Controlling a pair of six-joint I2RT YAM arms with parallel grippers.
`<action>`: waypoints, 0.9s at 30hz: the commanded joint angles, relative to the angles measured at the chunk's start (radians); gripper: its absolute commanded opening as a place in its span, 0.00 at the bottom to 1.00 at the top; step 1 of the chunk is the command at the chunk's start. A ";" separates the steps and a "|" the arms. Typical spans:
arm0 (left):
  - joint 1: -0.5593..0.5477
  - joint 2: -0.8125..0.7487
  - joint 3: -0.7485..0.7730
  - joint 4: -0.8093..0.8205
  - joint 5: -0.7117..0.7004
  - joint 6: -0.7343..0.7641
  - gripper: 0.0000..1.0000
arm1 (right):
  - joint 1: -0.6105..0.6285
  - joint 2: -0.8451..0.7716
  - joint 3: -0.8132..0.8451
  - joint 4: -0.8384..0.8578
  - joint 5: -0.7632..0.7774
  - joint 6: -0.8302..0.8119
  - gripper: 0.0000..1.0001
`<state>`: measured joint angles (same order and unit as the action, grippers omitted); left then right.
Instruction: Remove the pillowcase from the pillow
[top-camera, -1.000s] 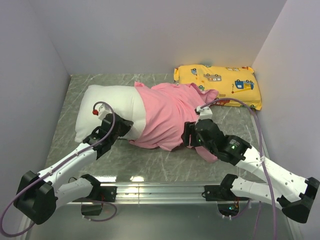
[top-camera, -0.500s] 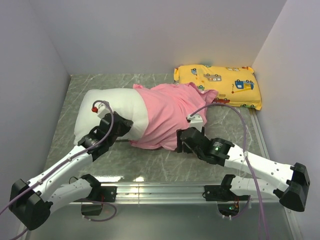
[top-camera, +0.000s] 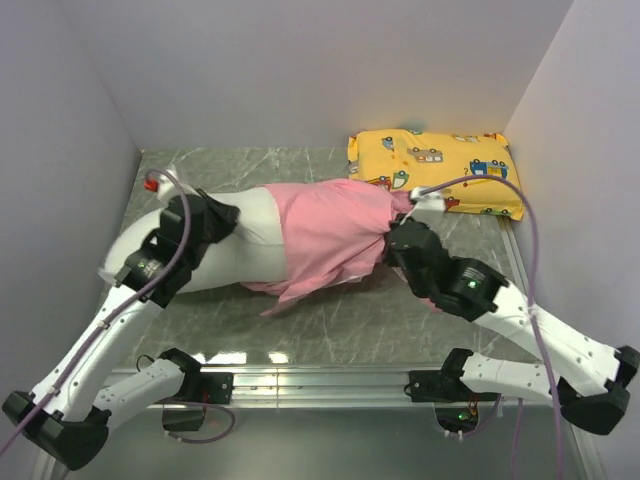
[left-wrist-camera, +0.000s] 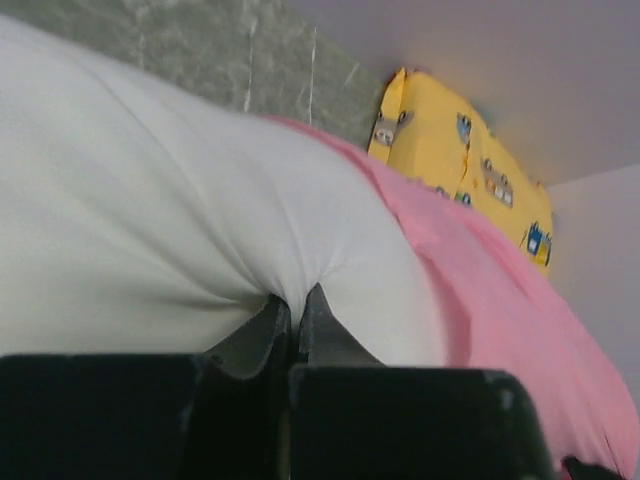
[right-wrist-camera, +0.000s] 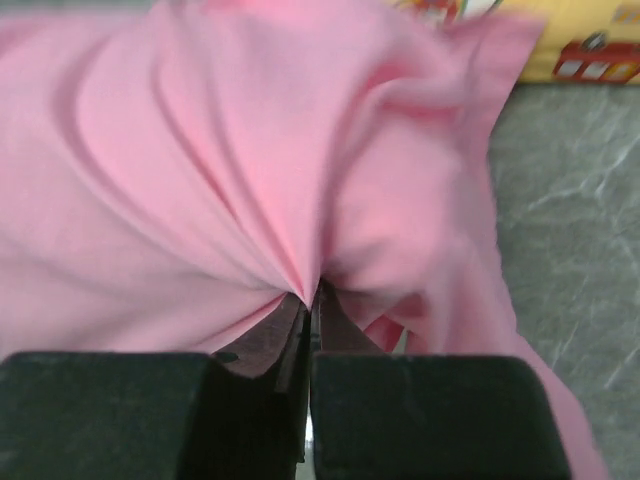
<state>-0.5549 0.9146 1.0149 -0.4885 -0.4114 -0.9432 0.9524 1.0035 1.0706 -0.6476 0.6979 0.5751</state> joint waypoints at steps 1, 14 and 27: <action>0.236 0.007 0.166 0.094 -0.005 0.087 0.01 | -0.098 -0.109 0.069 -0.056 0.100 -0.064 0.00; 0.860 0.273 0.013 0.211 0.597 0.011 0.00 | -0.474 -0.157 0.020 -0.023 -0.145 -0.150 0.00; 0.742 0.147 -0.166 0.268 0.579 0.026 0.00 | -0.472 -0.049 0.009 -0.001 -0.195 -0.164 0.00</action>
<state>0.2089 1.1168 0.8742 -0.2893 0.1612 -0.9272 0.4881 0.9974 1.0027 -0.6533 0.4206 0.4305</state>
